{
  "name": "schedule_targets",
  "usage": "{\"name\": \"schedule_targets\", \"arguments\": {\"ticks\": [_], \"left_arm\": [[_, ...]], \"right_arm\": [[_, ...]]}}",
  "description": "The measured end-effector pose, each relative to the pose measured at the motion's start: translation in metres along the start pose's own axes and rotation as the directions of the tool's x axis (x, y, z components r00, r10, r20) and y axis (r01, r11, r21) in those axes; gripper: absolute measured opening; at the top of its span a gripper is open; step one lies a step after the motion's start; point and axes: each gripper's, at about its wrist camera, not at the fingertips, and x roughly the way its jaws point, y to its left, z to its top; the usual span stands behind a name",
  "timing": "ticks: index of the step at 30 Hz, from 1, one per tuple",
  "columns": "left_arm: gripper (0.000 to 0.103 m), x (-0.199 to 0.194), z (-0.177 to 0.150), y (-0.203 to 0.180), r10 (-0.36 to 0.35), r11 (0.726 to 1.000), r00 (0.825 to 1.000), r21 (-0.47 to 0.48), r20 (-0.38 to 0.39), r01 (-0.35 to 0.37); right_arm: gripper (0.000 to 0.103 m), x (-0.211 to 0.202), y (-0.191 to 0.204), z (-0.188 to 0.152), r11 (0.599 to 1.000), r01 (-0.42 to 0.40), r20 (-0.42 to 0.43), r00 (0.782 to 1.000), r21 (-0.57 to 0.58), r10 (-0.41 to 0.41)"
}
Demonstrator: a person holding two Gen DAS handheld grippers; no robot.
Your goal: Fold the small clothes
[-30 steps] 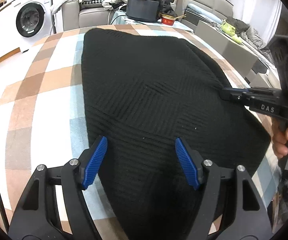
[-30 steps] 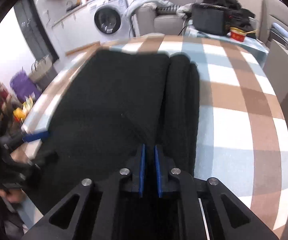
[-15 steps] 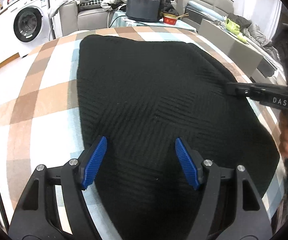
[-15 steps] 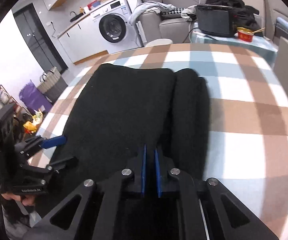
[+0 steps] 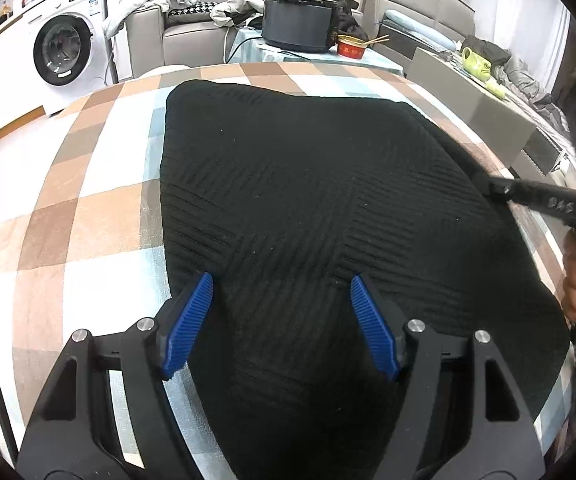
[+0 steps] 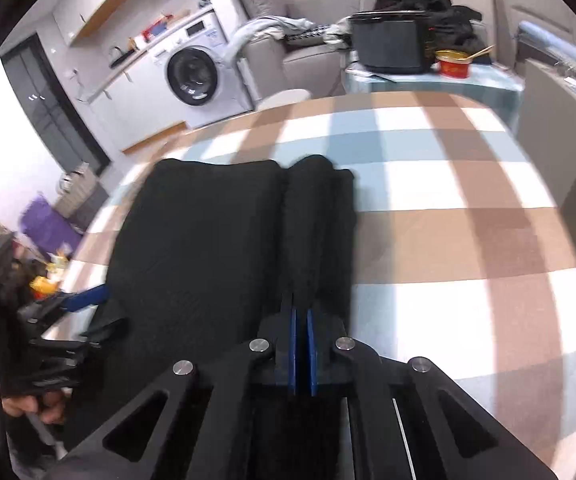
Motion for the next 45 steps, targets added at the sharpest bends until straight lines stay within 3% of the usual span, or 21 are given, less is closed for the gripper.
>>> {"name": "schedule_targets", "arguments": {"ticks": [2,5,7,9,12,13,15,16,18,21,25,30,36,38,40,41,43,45], "left_arm": [[0.069,-0.001,0.001,0.000,0.004,1.000,1.000,-0.001,0.001,-0.004],[0.069,-0.004,0.002,-0.001,0.013,1.000,1.000,0.001,0.020,-0.013],[0.069,-0.002,0.004,0.000,0.014,1.000,1.000,0.001,0.026,-0.014],[0.069,0.002,0.006,0.004,0.009,1.000,1.000,-0.006,0.019,-0.009],[0.071,0.008,0.011,0.004,0.005,1.000,1.000,0.006,0.015,-0.005],[0.071,0.010,0.012,0.005,0.005,1.000,1.000,0.005,0.012,-0.005],[0.071,0.012,0.015,0.006,0.001,1.000,1.000,-0.001,0.008,-0.001],[0.071,0.012,0.016,0.007,0.000,1.000,1.000,-0.003,0.006,0.000],[0.071,0.011,0.016,0.006,-0.002,1.000,1.000,-0.007,0.008,0.002],[0.071,0.007,0.014,0.004,0.019,1.000,1.000,-0.001,0.007,-0.019],[0.071,-0.010,0.005,0.000,0.013,1.000,1.000,-0.001,0.020,-0.013],[0.071,-0.041,-0.020,-0.008,0.013,1.000,0.998,-0.007,0.059,-0.013],[0.074,-0.066,-0.056,-0.026,0.064,0.998,0.994,-0.001,0.086,-0.064],[0.082,-0.077,-0.068,-0.031,0.080,0.997,0.991,-0.004,0.107,-0.080],[0.085,-0.088,-0.077,-0.033,0.082,0.997,0.987,-0.012,0.142,-0.081],[0.091,-0.095,-0.082,-0.035,0.085,0.996,0.984,-0.016,0.157,-0.084],[0.103,-0.106,-0.090,-0.037,0.094,0.996,0.976,-0.021,0.198,-0.092],[0.102,-0.118,-0.097,-0.038,0.085,0.996,0.963,-0.018,0.258,-0.083]], "right_arm": [[0.006,0.005,-0.004,-0.001,0.999,0.040,-0.032,0.999,0.007,-0.040],[0.014,-0.011,-0.003,0.002,0.999,0.028,0.030,0.999,0.029,-0.029],[0.017,-0.017,0.000,0.006,0.999,-0.040,0.058,0.998,0.028,0.038],[0.019,-0.010,0.012,0.011,0.993,-0.118,0.031,0.993,0.004,0.118],[0.029,0.013,0.021,0.013,0.990,-0.138,-0.039,0.990,-0.010,0.138],[0.028,0.022,0.022,0.013,0.991,-0.133,-0.066,0.989,-0.008,0.132],[0.012,0.029,0.023,0.013,0.990,-0.141,-0.058,0.988,-0.015,0.140],[0.009,0.026,0.024,0.014,0.989,-0.147,-0.050,0.988,-0.026,0.146],[0.009,0.014,0.026,0.015,0.990,-0.135,-0.005,0.991,-0.045,0.135],[0.012,0.024,0.026,0.012,0.997,-0.045,-0.072,0.997,-0.066,0.041],[0.029,0.002,0.025,0.003,0.996,-0.079,-0.055,0.995,-0.041,0.077],[0.041,-0.038,0.036,-0.035,0.989,-0.120,-0.026,0.993,-0.088,0.118],[0.050,-0.044,0.041,-0.078,0.987,-0.062,-0.064,0.997,-0.149,0.053],[0.072,-0.055,0.043,-0.086,0.985,-0.061,-0.032,0.998,-0.163,0.056],[0.089,-0.072,0.046,-0.092,0.981,-0.059,0.034,0.997,-0.182,0.066],[0.096,-0.079,0.047,-0.094,0.980,-0.056,0.068,0.995,-0.191,0.071],[0.101,-0.092,0.049,-0.098,0.977,-0.054,0.122,0.989,-0.204,0.080],[0.103,-0.101,0.051,-0.101,0.975,-0.053,0.163,0.982,-0.216,0.090]]}}
